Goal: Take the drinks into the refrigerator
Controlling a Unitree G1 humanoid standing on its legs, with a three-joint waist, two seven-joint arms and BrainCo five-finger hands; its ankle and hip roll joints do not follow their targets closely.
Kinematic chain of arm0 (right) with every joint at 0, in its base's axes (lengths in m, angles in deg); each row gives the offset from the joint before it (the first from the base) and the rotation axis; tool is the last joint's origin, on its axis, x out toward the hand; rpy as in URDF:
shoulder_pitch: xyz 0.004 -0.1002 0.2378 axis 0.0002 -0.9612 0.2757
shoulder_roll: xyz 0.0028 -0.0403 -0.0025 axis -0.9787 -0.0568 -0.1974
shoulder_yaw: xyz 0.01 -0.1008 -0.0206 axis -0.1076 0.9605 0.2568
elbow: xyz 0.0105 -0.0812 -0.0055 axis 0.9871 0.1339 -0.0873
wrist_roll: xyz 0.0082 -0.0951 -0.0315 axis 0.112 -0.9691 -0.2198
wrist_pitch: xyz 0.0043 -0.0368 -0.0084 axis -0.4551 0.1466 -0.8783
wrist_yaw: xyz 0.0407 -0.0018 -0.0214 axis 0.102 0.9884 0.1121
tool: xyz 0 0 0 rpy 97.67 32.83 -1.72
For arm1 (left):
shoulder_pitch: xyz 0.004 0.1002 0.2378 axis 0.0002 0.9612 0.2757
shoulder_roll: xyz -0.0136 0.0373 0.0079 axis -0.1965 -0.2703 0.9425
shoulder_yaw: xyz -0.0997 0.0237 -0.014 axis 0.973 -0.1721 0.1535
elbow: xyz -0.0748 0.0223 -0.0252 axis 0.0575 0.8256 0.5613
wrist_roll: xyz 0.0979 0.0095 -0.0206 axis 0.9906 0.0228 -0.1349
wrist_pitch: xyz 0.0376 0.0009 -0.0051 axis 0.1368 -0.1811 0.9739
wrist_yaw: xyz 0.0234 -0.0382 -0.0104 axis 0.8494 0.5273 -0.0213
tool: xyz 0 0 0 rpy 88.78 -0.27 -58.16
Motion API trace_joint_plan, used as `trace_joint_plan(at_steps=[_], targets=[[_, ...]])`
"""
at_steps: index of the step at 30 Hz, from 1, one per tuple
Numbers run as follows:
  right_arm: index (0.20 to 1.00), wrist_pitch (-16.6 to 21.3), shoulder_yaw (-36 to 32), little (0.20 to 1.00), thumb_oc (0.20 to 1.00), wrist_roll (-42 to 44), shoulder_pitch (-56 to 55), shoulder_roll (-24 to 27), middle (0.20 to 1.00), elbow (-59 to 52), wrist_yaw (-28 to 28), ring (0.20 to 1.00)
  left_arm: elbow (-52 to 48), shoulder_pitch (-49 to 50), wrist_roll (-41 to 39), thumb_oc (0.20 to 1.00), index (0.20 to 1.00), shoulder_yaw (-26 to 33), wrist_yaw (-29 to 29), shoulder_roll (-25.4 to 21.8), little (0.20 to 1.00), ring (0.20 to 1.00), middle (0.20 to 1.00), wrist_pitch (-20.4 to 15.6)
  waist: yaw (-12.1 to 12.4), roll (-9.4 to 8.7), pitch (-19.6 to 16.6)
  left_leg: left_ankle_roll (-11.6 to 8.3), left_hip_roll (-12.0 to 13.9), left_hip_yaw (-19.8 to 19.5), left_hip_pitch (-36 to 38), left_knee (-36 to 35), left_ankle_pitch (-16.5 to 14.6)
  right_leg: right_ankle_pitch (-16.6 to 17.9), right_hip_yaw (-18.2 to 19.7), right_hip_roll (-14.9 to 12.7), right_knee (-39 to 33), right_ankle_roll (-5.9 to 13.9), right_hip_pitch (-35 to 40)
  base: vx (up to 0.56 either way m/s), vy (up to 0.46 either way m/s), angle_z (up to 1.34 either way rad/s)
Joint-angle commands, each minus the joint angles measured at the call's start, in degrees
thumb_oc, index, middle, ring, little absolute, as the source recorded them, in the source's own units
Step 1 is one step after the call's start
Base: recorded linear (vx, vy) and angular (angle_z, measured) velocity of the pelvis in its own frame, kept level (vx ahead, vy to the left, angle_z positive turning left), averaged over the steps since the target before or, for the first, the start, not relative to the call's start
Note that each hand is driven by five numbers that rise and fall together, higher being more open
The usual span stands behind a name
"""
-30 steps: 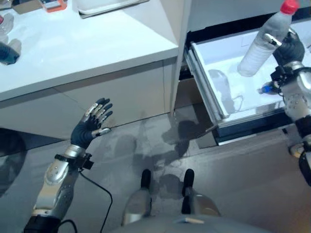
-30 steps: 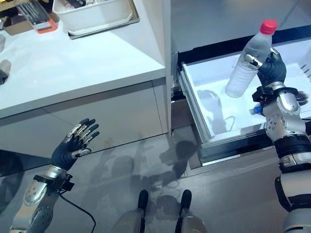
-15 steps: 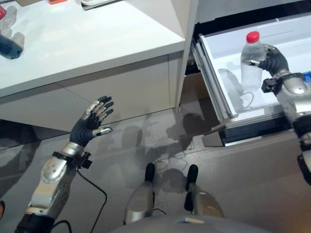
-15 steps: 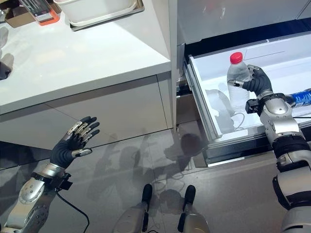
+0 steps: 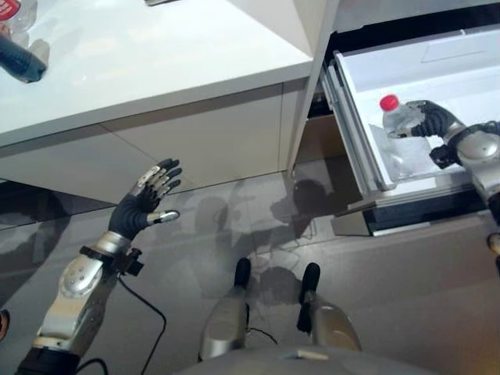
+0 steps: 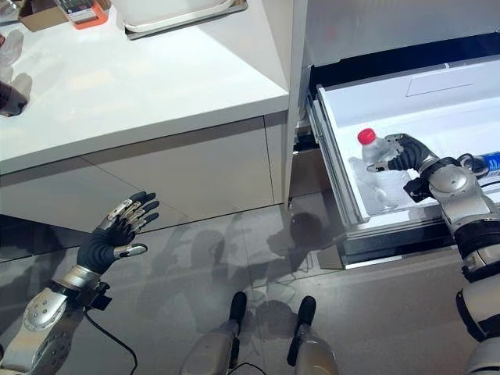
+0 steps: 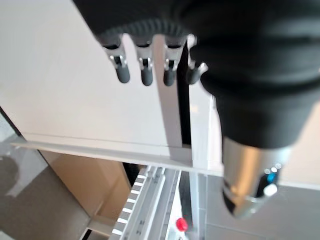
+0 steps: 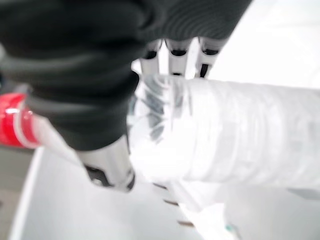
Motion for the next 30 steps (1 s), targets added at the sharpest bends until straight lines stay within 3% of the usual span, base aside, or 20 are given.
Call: trace_joint_plan(at_steps=[1,7,8,9,24,30], targets=[[0.2,1.4,4.9,0.2,0.2,-3.2,2.1,3.6,0.2,-1.8,-0.1,0.2,-7.1,2.2,1.6,1.0,1.0,3.0,0.7,-0.6,1.0,1.0,1.0,-2.3,-0.7,-0.39,0.4,1.66,-0.9,-1.9,0.8,-1.2,1.7,-7.3,0.0,0.7,10.6,-0.54,-4.1,0.0,0.0,0.0],[0.2,0.9,5.6,0.2,0.2,-8.1,3.1,3.2,0.2,-2.2,-0.2,0.2,-7.2,1.8,1.9,1.0,1.0,3.7,0.9,0.0,1.0,1.0,1.0,-1.7,-0.9,-0.2,0.5,1.74,-0.9,-2.0,0.7,-1.3,1.8,-7.3,-0.2,0.6,10.3,-0.55,-4.0,0.0,0.0,0.0],[0.536,0.9,5.1,0.536,0.536,-8.4,2.8,3.0,0.536,-2.6,-0.7,0.536,-7.3,1.7,2.2,1.0,1.0,4.0,0.8,0.2,1.0,1.0,1.0,-1.7,-1.0,-0.21,0.6,1.77,-0.9,-2.0,0.6,-1.2,1.7,-7.3,-0.3,0.6,10.2,-0.57,-3.9,0.0,0.0,0.0],[1.0,0.7,5.0,1.0,1.0,-8.7,3.0,3.2,1.0,-3.3,-0.8,1.0,-7.4,1.8,2.3,1.0,1.0,4.1,0.9,0.2,1.0,1.0,1.0,-1.7,-1.0,-0.27,0.6,1.79,-0.9,-2.1,0.6,-1.2,1.7,-7.2,-0.2,0.6,10.1,-0.58,-3.9,-0.02,-0.003,0.03],[1.0,0.4,0.3,1.0,1.0,-10.1,0.9,3.2,1.0,-6.0,0.0,1.0,-6.3,0.5,2.6,1.0,1.0,4.3,1.8,1.1,1.0,1.0,1.0,-1.1,-1.4,-0.62,0.4,1.84,-1.3,-2.1,1.1,-0.3,0.9,-7.0,-0.8,0.2,9.1,-0.69,-2.1,0.0,0.001,0.0],[1.0,0.5,-3.1,1.0,1.0,-9.7,-1.7,4.8,1.0,-10.7,0.2,1.0,-5.7,-0.3,2.6,1.0,1.0,4.6,2.3,1.2,1.0,1.0,1.0,-0.6,-1.8,-1.77,-1.2,1.8,-1.7,-1.7,1.9,1.9,-0.8,-7.0,-0.7,0.2,8.3,-0.8,0.1,0.01,0.001,0.03]])
